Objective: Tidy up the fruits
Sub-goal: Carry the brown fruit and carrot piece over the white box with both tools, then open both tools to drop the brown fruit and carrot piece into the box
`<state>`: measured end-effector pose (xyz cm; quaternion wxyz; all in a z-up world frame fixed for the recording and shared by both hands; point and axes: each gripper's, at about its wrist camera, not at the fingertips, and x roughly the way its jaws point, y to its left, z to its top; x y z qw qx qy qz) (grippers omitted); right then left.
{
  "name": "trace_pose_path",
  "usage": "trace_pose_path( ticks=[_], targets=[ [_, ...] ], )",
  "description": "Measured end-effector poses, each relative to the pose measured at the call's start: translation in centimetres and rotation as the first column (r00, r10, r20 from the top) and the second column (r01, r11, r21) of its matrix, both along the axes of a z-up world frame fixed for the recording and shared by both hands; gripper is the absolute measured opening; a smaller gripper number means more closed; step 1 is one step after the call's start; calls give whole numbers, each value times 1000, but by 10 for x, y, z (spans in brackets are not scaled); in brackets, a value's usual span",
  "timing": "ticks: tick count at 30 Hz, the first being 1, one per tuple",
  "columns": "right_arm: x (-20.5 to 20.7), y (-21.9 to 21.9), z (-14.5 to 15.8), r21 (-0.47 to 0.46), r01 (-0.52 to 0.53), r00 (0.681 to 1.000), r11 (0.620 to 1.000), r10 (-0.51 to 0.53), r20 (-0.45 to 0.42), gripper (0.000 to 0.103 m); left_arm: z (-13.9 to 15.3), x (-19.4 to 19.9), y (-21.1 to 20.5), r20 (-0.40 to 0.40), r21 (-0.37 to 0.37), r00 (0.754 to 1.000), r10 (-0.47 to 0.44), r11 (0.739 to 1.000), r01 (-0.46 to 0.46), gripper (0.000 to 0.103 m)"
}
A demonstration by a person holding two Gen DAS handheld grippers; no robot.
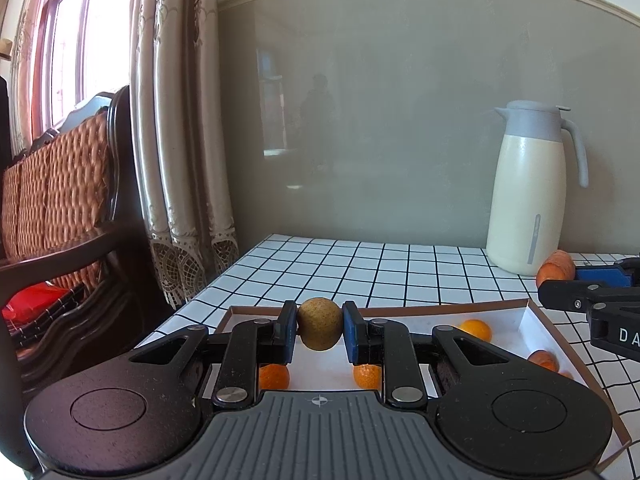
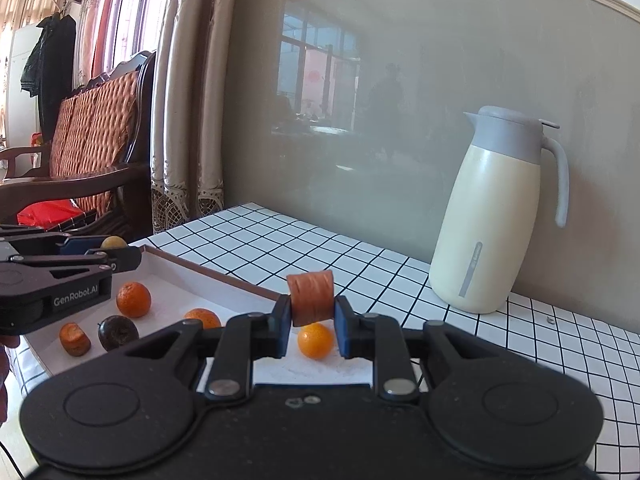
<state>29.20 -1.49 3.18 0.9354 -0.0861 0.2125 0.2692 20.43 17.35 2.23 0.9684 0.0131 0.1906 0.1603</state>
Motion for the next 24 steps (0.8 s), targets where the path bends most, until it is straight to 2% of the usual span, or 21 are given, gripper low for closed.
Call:
trace_pose_path(
  ticks=[13,24],
  targets=[
    [23,10,-15,-20,2,999,1000,-3,-53,14,-10,24,21,-40,-59,999,35,998,-38,24],
    [42,14,-32,-67,-12,988,998,1,-152,15,-24,47,28,-99,-70,995,32,997,-39,24]
  ],
)
